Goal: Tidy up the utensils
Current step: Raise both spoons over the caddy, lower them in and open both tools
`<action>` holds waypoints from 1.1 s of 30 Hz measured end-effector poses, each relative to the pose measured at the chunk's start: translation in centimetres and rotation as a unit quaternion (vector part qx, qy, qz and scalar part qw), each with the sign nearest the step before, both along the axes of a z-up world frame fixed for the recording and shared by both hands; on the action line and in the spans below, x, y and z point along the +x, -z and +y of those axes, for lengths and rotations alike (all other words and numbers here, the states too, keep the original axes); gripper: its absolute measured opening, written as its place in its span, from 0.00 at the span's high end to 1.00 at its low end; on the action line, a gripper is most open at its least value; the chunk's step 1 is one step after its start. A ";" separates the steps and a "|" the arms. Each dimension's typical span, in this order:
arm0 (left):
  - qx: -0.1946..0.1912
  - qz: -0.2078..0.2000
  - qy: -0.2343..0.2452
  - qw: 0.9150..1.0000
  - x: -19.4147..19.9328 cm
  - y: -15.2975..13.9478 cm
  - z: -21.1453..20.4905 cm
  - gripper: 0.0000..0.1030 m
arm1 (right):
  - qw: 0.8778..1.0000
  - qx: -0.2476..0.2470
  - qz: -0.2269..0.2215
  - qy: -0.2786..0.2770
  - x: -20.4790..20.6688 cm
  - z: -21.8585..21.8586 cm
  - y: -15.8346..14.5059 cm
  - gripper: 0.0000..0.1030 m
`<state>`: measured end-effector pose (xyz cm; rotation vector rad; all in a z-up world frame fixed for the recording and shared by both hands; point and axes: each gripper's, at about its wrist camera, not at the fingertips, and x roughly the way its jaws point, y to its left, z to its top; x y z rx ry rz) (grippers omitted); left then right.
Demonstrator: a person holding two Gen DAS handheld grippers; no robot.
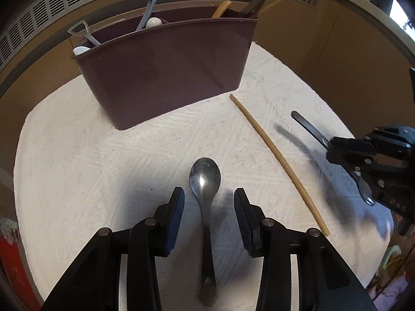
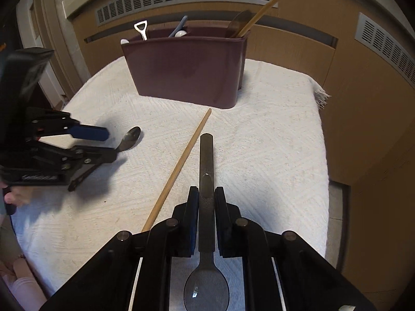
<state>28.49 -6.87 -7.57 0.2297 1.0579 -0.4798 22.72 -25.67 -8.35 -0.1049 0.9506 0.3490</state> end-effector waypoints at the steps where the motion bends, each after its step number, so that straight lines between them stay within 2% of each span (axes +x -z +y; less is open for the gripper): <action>1: 0.006 0.001 -0.005 1.000 0.3 0.2 -0.3 0.60 | 1.000 0.001 -0.002 0.001 -0.2 -0.1 -0.1 0.90; 6: 0.027 -0.006 -0.012 1.000 1.2 0.8 -1.3 0.60 | 1.000 0.005 -0.003 0.004 -1.1 -0.4 0.2 0.90; 9: 0.025 -0.016 -0.014 0.999 1.2 0.9 -1.4 0.61 | 1.000 0.014 -0.003 0.015 -1.0 -0.9 0.3 0.90; 11: 0.015 -0.034 -0.020 0.999 0.7 0.9 -1.0 0.72 | 0.999 0.021 -0.007 0.023 -1.0 -1.1 0.2 0.90; 16: -0.047 -0.060 -0.049 0.996 -2.3 -0.5 1.4 0.72 | 0.997 0.044 -0.037 0.044 -1.2 -1.0 -1.0 0.90; 18: -0.079 -0.089 -0.064 0.991 -4.0 -2.4 2.6 0.72 | 0.996 0.052 -0.047 0.045 -1.4 -0.9 -1.5 0.90; 22: -0.112 -0.166 -0.088 0.976 -6.6 -6.5 4.3 0.72 | 0.995 0.056 -0.074 0.045 -2.0 -0.4 -2.9 0.90; 25: -0.128 -0.189 -0.092 0.969 -7.0 -7.9 4.2 0.72 | 0.993 0.062 -0.086 0.046 -2.1 -0.1 -3.8 0.90; 30: -0.145 -0.201 -0.099 0.964 -6.6 -9.0 4.6 0.72 | 0.991 0.073 -0.100 0.048 -2.1 0.2 -5.0 0.90; 33: -0.155 -0.222 -0.097 0.958 -6.4 -11.2 4.7 0.72 | 0.989 0.077 -0.117 0.045 -1.8 0.5 -6.3 0.90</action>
